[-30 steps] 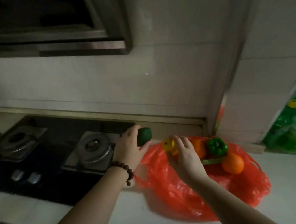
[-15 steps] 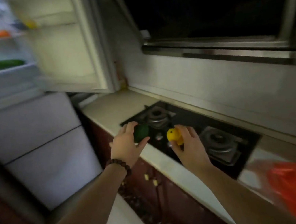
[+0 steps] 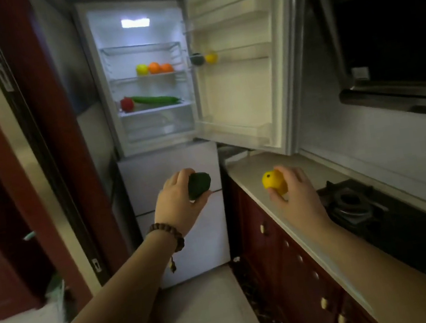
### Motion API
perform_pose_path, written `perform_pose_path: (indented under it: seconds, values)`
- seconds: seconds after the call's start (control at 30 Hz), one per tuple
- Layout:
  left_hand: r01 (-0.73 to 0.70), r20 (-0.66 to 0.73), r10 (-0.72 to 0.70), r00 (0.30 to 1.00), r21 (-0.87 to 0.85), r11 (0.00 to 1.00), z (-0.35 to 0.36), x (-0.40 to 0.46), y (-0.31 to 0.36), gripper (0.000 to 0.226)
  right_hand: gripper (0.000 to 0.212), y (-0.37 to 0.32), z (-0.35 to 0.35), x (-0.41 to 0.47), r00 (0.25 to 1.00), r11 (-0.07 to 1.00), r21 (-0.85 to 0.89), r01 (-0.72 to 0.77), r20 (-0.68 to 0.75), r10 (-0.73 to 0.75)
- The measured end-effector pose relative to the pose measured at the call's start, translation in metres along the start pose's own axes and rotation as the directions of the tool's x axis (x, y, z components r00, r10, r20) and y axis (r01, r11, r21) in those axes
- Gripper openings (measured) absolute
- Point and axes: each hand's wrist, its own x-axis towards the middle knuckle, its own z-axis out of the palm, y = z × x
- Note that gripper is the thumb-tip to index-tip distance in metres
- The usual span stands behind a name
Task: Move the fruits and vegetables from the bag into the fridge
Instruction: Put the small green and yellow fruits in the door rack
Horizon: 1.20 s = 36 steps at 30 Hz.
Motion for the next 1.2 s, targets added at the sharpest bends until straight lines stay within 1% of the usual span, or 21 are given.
perform_pose_path:
  seconds: [0.2,0.33,0.47,0.63,0.7,0.87,1.07,1.2]
  values:
    - [-0.030,-0.044,0.032,0.999,0.037,0.999,0.009,0.079,-0.037,0.048,0.047,0.013,0.033,0.091,0.997,0.998,-0.039,0.058,-0.050,-0.060]
    - [-0.083,-0.073,0.087,0.994,0.045,0.995,0.025,0.147,-0.057,0.047,0.045,0.024,0.053,0.162,0.990,0.995,-0.037,0.092,-0.102,-0.095]
    - [-0.138,-0.073,0.142,0.987,0.048,0.989,0.044,0.222,-0.072,0.045,0.045,0.034,0.069,0.236,0.984,0.994,-0.014,0.112,-0.138,-0.113]
    - [-0.191,-0.136,0.187,0.973,-0.017,0.982,0.060,0.308,-0.083,0.045,0.047,0.044,0.079,0.314,0.977,0.992,-0.008,0.129,-0.169,-0.129]
    - [-0.222,-0.157,0.211,0.965,-0.058,0.973,0.065,0.339,-0.088,0.046,0.047,0.045,0.082,0.341,0.972,0.988,-0.006,0.156,-0.176,-0.155]
    - [-0.250,-0.199,0.224,0.954,-0.119,0.961,0.079,0.409,-0.100,0.049,0.047,0.041,0.086,0.395,0.948,0.968,-0.027,0.248,-0.198,-0.249]
    - [-0.379,-0.228,0.336,0.914,-0.180,0.908,0.097,0.499,-0.107,0.049,0.045,0.030,0.084,0.459,0.899,0.940,-0.092,0.327,-0.275,-0.340]
    - [-0.527,-0.240,0.475,0.847,-0.249,0.813,0.111,0.562,-0.110,0.047,0.045,0.021,0.086,0.501,0.870,0.936,-0.144,0.322,-0.344,-0.353]
